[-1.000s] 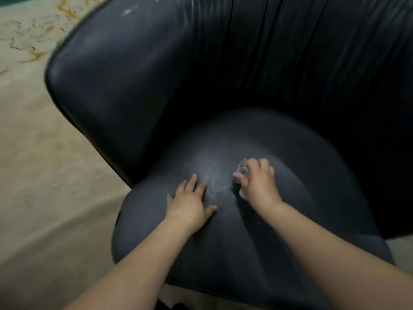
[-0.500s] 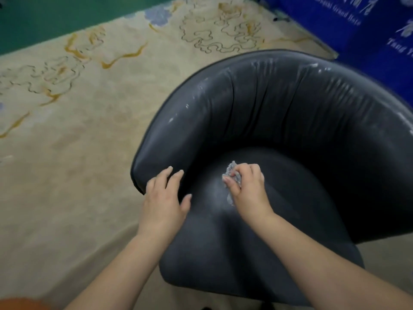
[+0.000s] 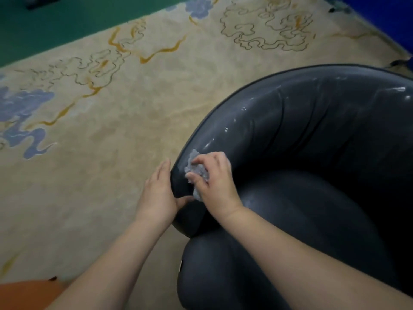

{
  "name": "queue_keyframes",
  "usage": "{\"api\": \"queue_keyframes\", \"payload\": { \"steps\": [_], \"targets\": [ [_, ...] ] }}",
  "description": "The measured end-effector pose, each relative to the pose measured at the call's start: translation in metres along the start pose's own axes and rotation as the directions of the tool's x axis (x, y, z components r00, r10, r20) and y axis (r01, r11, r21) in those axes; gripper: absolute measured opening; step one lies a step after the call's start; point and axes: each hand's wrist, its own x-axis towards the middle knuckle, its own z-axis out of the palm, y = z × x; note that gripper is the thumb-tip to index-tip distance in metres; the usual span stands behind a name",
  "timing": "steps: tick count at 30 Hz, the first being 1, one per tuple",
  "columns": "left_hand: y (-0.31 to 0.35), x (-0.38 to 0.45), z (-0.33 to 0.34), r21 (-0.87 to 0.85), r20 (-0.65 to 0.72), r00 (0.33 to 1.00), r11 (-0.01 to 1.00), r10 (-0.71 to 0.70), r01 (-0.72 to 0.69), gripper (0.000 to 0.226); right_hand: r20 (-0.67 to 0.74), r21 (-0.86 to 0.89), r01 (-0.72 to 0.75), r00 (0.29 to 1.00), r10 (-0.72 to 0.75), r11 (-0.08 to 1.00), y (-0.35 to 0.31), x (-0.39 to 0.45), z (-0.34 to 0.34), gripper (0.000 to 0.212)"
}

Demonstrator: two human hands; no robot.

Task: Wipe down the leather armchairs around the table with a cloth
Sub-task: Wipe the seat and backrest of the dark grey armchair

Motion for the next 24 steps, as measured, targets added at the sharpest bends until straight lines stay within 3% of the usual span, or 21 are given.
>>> {"api": "queue_keyframes", "payload": {
  "steps": [3, 8, 13, 16, 20, 24],
  "targets": [
    [0.0, 0.014, 0.01, -0.058, 0.015, 1.0, 0.998, -0.012, 0.013, 0.087, 0.055, -0.077, 0.12, 0.992, -0.116, 0.99, 0.009, 0.013, 0.024, 0.044],
    [0.007, 0.03, 0.008, -0.031, 0.003, 1.0, 0.999, 0.026, -0.026, 0.103, 0.022, -0.247, 0.318, 0.946, -0.323, 0.915, 0.051, 0.053, 0.017, 0.031],
    [0.021, 0.054, 0.003, -0.024, 0.047, 0.994, 0.995, 0.1, -0.099, 0.109, -0.281, -0.287, 0.046, 0.951, -0.13, 0.957, 0.076, 0.106, -0.016, 0.028],
    [0.035, 0.07, 0.004, -0.031, 0.056, 0.99, 0.992, 0.127, -0.125, 0.112, -0.242, -0.282, 0.077, 0.959, -0.148, 0.956, 0.064, 0.086, 0.0, 0.029],
    [0.044, 0.078, 0.013, -0.018, 0.055, 0.992, 0.993, 0.116, -0.115, 0.115, -0.022, -0.319, 0.328, 0.935, -0.353, 0.889, 0.071, 0.079, -0.003, 0.027],
    [0.045, 0.075, 0.016, 0.051, 0.016, 0.994, 0.993, 0.108, -0.109, 0.119, -0.296, -0.402, 0.107, 0.925, -0.239, 0.91, 0.099, 0.128, -0.039, 0.027]
  ]
}}
